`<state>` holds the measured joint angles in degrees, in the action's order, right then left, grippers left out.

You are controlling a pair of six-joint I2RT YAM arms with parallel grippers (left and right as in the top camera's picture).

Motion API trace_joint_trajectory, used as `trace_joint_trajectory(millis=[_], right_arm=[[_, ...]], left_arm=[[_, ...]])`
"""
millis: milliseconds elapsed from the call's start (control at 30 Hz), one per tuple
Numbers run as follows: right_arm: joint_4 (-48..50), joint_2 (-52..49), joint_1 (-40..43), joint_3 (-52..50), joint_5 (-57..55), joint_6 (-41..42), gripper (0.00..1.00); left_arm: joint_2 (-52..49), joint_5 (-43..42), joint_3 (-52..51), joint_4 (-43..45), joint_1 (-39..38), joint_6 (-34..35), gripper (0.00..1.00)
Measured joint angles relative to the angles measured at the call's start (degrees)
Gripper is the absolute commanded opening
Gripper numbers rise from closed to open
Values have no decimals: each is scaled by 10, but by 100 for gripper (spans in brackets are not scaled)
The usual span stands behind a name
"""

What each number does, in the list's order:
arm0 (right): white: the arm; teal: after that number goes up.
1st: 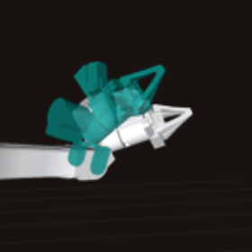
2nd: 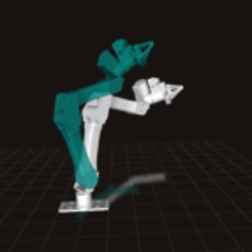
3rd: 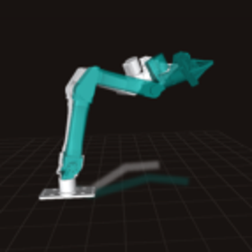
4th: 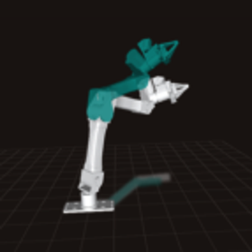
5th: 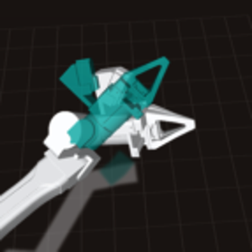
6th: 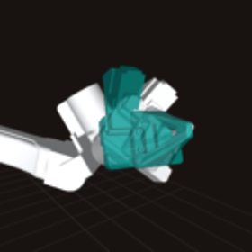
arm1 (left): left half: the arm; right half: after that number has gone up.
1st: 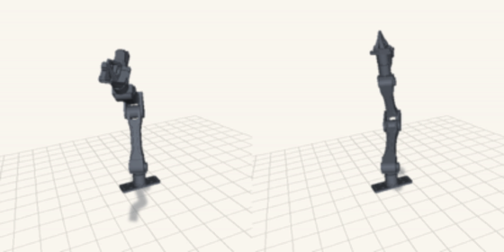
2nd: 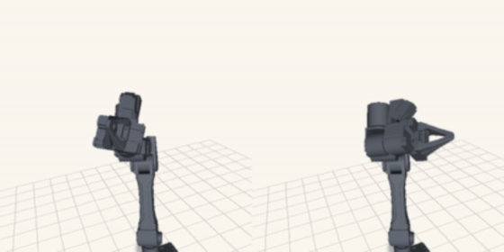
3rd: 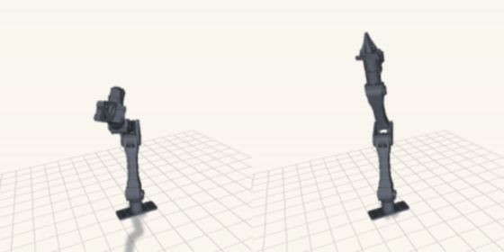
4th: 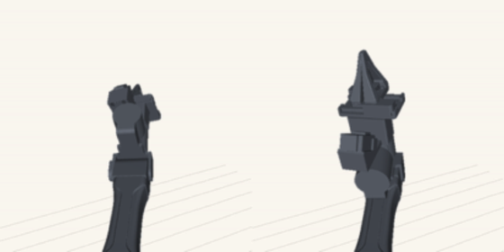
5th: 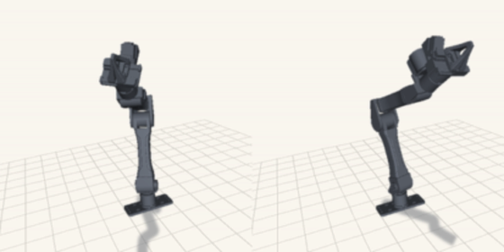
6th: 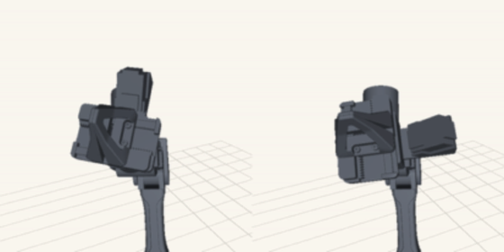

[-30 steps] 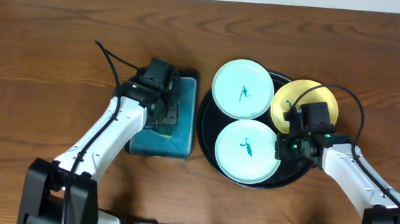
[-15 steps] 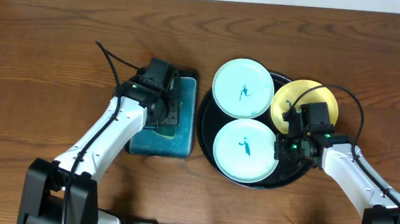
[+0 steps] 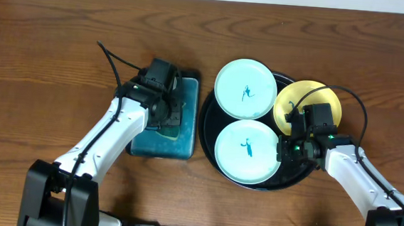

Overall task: Clean dirty plates on tray and stack at the side
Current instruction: 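Lift the sponge out of the water with the left gripper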

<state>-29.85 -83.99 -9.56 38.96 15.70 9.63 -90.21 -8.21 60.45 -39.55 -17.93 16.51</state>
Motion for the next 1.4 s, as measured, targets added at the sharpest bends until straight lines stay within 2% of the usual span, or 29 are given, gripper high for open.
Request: trace_joint_trajectory(millis=[233,633,967,1200,1400], right_arm=[[-1,0,0,0,0,0,1],[-1,0,0,0,2,0,1],[-1,0,0,0,2,0,1],[-1,0,0,0,2,0,1],[-1,0,0,0,2,0,1]], left_arm=[[0,-107,0,11,41,-22,7],[0,-380,0,28,183,-129,8],[0,-494,0,28,251,-216,7],[0,-519,0,41,257,-254,8],[0,-521,0,68,258,-259,8]])
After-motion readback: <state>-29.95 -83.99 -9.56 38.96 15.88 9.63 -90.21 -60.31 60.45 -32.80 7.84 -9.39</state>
